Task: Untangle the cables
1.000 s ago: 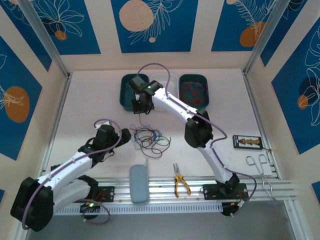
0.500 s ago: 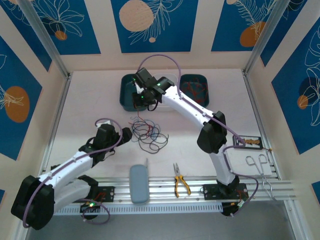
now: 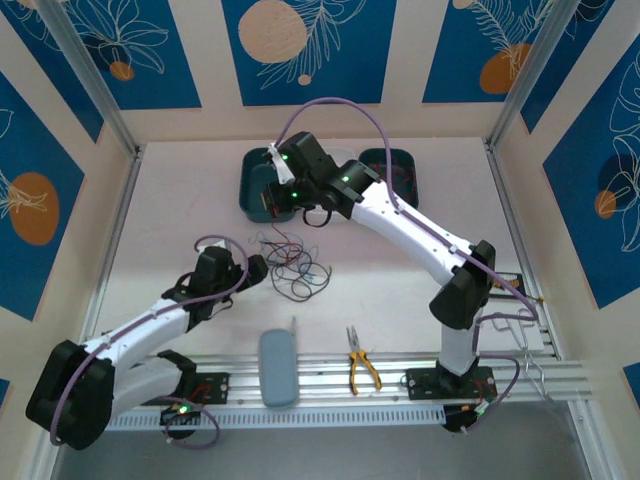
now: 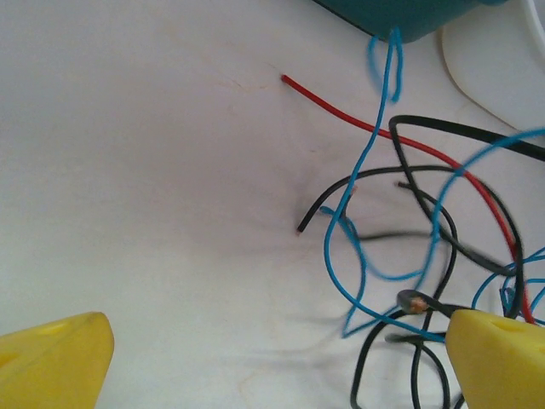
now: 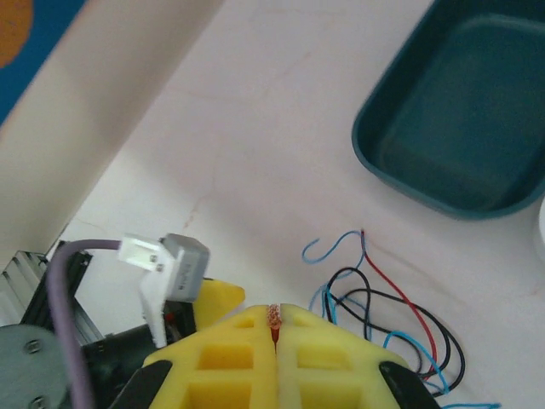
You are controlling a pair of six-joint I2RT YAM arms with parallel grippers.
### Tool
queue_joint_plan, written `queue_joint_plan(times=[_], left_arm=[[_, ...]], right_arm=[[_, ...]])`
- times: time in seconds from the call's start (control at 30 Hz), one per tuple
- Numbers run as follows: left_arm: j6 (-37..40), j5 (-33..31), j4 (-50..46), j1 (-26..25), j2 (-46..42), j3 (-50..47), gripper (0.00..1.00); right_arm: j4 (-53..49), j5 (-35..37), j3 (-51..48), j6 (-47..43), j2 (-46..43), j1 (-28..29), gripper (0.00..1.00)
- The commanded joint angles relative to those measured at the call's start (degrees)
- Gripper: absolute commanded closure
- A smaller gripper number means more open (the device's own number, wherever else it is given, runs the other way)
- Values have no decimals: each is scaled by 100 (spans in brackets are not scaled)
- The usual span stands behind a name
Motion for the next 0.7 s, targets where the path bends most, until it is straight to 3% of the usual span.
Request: queue_joint_plan(times=[0.0,0.67], left_arm=[[140,122,141,55,60,119,0],[121,161,256,51,28,42,0]], right_arm=[[354,142,-71,-358,-384,108,100],[378,313,601,-898,-846,218,100]])
